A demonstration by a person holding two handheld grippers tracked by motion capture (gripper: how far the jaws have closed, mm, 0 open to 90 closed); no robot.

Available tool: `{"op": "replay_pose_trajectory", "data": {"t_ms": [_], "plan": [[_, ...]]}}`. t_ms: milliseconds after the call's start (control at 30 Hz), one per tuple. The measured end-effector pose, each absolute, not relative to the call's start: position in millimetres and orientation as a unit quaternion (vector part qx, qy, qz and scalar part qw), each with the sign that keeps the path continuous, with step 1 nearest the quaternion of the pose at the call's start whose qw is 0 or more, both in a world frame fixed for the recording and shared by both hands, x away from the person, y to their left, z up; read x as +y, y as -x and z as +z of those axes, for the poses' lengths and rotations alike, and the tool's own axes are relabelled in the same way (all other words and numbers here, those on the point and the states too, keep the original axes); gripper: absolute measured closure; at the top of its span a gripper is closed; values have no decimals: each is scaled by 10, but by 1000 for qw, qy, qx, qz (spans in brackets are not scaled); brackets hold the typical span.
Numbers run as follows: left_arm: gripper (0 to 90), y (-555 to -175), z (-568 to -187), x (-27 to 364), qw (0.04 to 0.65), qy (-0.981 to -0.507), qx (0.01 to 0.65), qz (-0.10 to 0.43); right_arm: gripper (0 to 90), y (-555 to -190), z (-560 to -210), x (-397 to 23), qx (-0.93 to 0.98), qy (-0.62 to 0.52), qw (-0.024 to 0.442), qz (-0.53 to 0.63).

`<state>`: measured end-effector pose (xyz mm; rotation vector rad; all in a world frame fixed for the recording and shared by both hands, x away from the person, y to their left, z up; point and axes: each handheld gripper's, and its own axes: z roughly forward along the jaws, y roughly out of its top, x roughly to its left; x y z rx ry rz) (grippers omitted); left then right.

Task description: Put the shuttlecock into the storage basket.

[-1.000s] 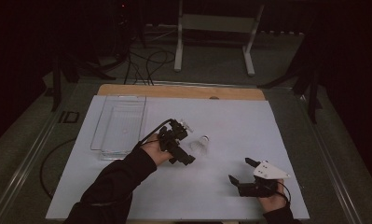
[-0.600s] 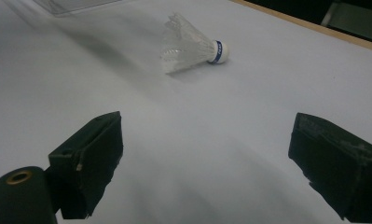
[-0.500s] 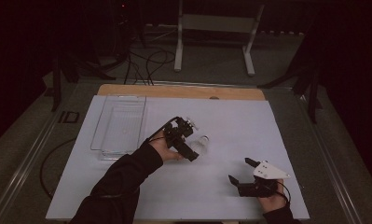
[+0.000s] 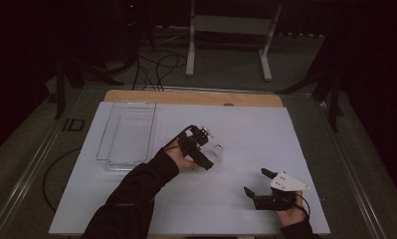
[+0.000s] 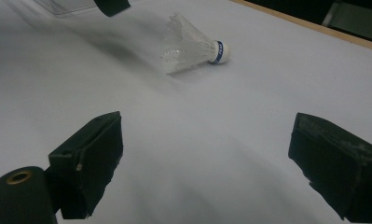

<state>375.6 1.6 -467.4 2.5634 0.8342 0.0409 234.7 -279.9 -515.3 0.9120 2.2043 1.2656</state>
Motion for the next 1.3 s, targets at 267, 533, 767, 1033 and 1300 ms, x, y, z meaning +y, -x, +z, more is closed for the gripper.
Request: {"op": "replay_pose_trajectory", "data": {"t_ms": [267, 533, 767, 1033, 1300], "plan": [[31, -3849, -4788, -28, 214, -928, 305, 14, 100, -2346, -5154, -2801, 796, -330, 218, 458], [132, -3932, -4882, -67, 206, -930, 302, 14, 100, -2346, -5153, -2806, 796, -329, 216, 459], [230, -3980, -4977, -99, 199, -933, 298, 12, 100, -2343, -5152, -2808, 796, -329, 215, 461], [449, -4000, -5005, -162, 201, -933, 299, 14, 100, -2348, -5157, -2809, 796, -329, 213, 462], [625, -4014, -5022, -204, 202, -932, 301, 4, 100, -2350, -5161, -2809, 797, -328, 211, 461]]}}
